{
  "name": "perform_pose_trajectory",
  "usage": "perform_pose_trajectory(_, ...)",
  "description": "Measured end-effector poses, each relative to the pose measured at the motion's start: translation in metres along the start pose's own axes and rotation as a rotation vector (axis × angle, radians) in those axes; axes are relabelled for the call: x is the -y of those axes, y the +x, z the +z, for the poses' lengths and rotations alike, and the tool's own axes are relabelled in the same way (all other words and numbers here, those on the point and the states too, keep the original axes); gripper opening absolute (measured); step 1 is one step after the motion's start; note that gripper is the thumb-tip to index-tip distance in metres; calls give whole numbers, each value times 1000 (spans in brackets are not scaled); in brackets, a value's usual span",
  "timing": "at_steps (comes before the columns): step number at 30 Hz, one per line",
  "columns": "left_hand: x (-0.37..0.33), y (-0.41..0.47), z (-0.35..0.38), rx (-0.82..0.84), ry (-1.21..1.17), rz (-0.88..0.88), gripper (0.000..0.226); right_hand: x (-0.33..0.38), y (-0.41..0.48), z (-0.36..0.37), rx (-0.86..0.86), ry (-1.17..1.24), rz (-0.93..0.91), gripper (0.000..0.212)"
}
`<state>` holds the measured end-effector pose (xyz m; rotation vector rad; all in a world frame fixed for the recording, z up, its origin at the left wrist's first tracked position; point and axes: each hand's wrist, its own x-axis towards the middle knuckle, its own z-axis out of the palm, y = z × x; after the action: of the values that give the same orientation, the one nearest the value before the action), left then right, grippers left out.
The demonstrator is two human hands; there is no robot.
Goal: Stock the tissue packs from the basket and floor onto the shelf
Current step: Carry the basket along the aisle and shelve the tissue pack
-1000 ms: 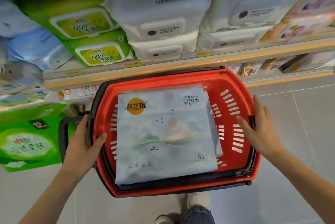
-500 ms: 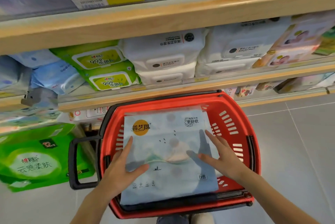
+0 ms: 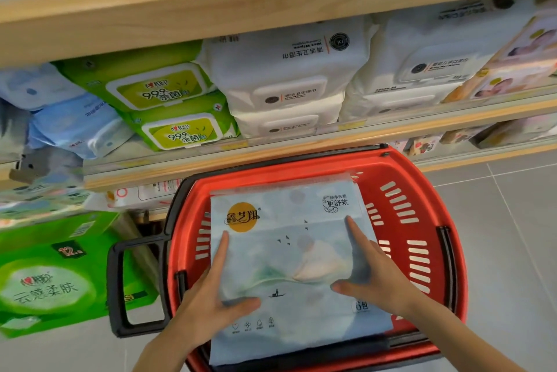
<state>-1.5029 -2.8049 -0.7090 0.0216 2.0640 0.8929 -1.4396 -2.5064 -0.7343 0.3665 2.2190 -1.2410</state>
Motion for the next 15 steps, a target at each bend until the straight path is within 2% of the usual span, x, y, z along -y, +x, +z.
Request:
perform_pose_trajectory(7, -2, -6, 1, -60, -14, 12, 121, 5, -6, 1, -61, 9, -16, 114)
perform_pose_trajectory(15, -28, -33, -16, -150, -36, 150, 119, 42, -29, -18, -128, -19, -126, 114)
